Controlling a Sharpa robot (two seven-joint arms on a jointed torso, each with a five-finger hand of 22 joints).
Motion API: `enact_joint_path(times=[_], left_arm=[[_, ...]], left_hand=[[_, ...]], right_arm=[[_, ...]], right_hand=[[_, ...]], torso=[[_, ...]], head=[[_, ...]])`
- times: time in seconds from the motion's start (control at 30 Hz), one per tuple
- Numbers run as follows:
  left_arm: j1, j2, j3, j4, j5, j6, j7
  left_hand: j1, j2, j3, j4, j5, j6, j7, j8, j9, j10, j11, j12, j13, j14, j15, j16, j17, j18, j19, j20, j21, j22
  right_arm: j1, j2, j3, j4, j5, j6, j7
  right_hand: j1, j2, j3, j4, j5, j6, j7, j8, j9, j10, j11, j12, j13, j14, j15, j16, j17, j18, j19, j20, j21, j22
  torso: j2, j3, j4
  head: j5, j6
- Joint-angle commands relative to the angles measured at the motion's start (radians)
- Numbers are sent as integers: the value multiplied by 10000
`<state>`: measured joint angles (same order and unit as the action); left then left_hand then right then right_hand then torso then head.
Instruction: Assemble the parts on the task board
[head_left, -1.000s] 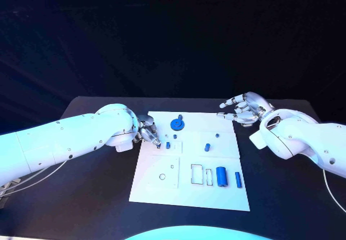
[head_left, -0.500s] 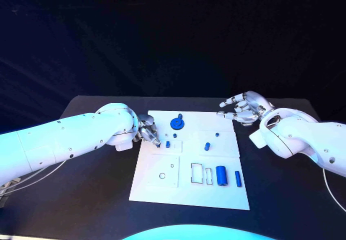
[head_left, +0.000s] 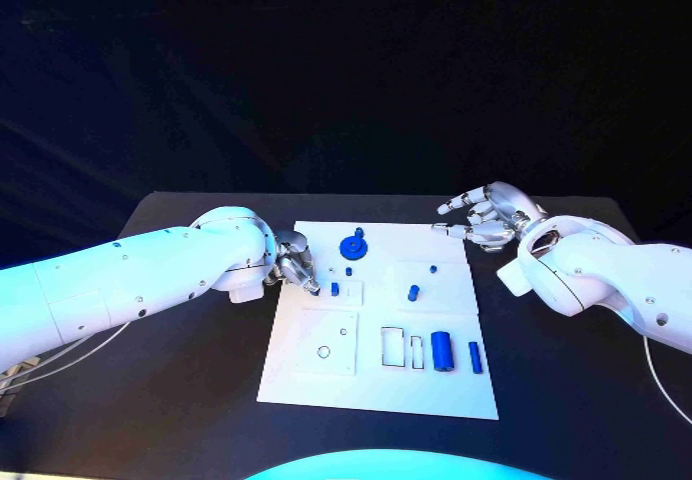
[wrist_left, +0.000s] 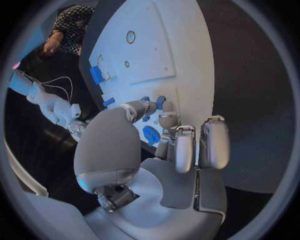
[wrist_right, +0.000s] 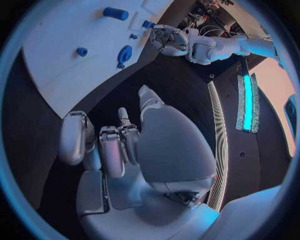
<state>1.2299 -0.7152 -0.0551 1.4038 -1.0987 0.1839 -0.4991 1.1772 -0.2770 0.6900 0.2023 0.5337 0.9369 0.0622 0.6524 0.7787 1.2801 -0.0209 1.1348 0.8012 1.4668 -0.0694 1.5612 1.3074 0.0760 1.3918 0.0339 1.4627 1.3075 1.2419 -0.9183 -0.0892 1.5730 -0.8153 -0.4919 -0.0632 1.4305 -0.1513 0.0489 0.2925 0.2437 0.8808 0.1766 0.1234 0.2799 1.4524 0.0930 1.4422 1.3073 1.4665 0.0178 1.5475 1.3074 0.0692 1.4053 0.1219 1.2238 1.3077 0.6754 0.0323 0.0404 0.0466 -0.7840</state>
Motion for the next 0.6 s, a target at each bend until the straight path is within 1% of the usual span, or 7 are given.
enact_joint_path(times=[0.03, 0.13, 0.27, 0.4, 0.6], left_arm=[[-9, 35, -9, 3, 67, 253, -1], [-8, 48, -10, -19, 74, 242, -4], [-8, 76, -10, -54, 78, 241, -10], [-8, 133, -14, -113, 80, 244, -21], [-10, 269, -67, -268, 98, 301, -59]], left_hand=[[38, 68, 2128, -2170, 62, 101, -49, 14, 15, 39, -4, 37, 3, 1006, -82, 39, 2521, -184, 55, 5, 58, 253], [38, 68, 2128, -2170, 62, 101, -49, 14, 15, 39, -4, 37, 3, 1006, -82, 39, 2521, -184, 55, 5, 58, 253], [42, 62, 2126, -2186, 71, 109, -51, 12, 15, 54, -6, 55, 38, 1009, -82, 44, 2530, -184, 54, 4, 58, 253], [42, 62, 2126, -2186, 71, 109, -51, 12, 15, 54, -6, 55, 38, 1009, -82, 44, 2530, -184, 54, 4, 58, 253], [42, 63, 2125, -2193, 76, 115, -51, 10, 14, 60, -6, 60, 50, 1006, -82, 38, 2520, -185, 55, 3, 60, 256]], right_arm=[[-6, 2, 2, 12, -23, 28, 85], [-6, 3, 2, 12, -23, 26, 85], [-6, 2, 2, 17, -22, 21, 83], [-6, 1, 2, 22, -22, 18, 82], [-6, 0, 2, 26, -22, 17, 83]], right_hand=[[-60, 72, -25, -18, 33, 54, 2, -21, -11, -44, -17, -14, 1195, 839, -18, -69, 1812, 96, -20, -33, -36, 272], [-60, 72, -25, -18, 33, 54, 2, -21, -11, -44, -17, -14, 1195, 839, -18, -69, 1812, 96, -20, -33, -36, 272], [-60, 72, -25, -18, 33, 54, 2, -21, -11, -44, -17, -14, 1195, 839, -18, -69, 1812, 96, -20, -33, -36, 272], [-60, 72, -25, -18, 33, 54, 2, -21, -11, -44, -17, -14, 1195, 839, -18, -69, 1812, 96, -20, -33, -36, 272], [-60, 72, -25, -18, 33, 54, 2, -21, -11, -44, -17, -14, 1195, 839, -18, -69, 1812, 96, -20, -33, -36, 272]], torso=[[-1, 0, 1], [1, -2, -4], [5, 6, 1], [4, 3, -1], [11, 4, -11]], head=[[5, -1], [5, -5], [-1, -7], [-1, -15], [-5, -52]])
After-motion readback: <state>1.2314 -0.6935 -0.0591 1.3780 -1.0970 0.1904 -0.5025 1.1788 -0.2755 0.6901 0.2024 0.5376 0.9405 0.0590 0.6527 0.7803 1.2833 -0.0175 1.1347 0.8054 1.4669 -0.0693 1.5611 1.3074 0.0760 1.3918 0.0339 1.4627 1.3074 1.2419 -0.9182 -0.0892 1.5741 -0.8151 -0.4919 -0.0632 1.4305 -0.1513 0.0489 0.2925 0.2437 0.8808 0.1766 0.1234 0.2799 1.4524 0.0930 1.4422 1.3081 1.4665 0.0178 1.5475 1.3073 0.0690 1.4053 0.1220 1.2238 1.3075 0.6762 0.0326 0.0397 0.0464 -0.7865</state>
